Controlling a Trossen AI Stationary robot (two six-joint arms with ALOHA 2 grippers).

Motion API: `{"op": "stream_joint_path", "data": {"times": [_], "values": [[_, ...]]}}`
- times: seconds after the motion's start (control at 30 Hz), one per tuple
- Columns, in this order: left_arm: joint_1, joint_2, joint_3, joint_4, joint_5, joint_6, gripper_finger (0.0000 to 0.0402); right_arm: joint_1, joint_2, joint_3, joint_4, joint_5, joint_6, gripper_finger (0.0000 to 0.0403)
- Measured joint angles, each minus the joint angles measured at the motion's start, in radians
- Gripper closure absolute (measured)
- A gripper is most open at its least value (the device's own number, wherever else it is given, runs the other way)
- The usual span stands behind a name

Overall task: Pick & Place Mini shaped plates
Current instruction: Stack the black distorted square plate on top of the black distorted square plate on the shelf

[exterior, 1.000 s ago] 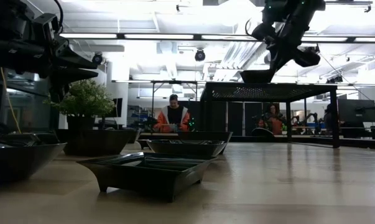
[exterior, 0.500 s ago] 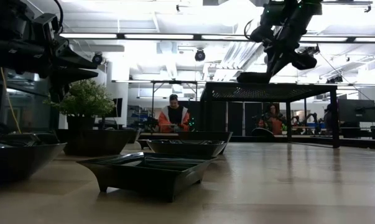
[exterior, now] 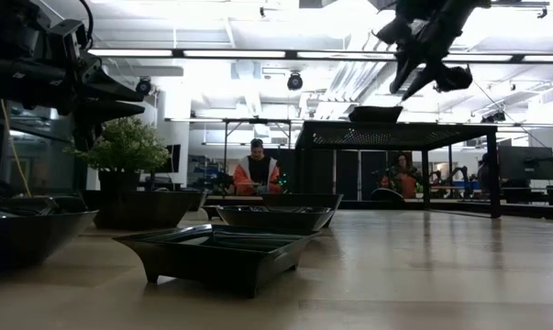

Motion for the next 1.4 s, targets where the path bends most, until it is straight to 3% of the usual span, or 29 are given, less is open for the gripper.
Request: {"op": "stream_joint_path", "data": {"times": [0.33, 0.67, 0.87, 1.13, 1.4], "values": [[0.000, 0.000, 0.000, 0.000, 0.000, 0.000, 0.0321, 0.175, -0.128, -0.029, 0.046, 0.103, -0.226, 0.0312], [0.000, 0.000, 0.000, 0.000, 0.000, 0.000, 0.0321, 0.288, -0.440, -0.306, 0.324, 0.040, -0.315, 0.0316], [0.000, 0.000, 0.000, 0.000, 0.000, 0.000, 0.0321, 0.312, -0.580, -0.372, 0.350, 0.028, -0.398, 0.0320], [0.000, 0.000, 0.000, 0.000, 0.000, 0.000, 0.0321, 0.313, -0.660, -0.390, 0.360, 0.011, -0.498, 0.0320], [0.000, 0.000, 0.000, 0.000, 0.000, 0.000, 0.0321, 0.312, -0.667, -0.390, 0.359, 0.027, -0.488, 0.0320]]}}
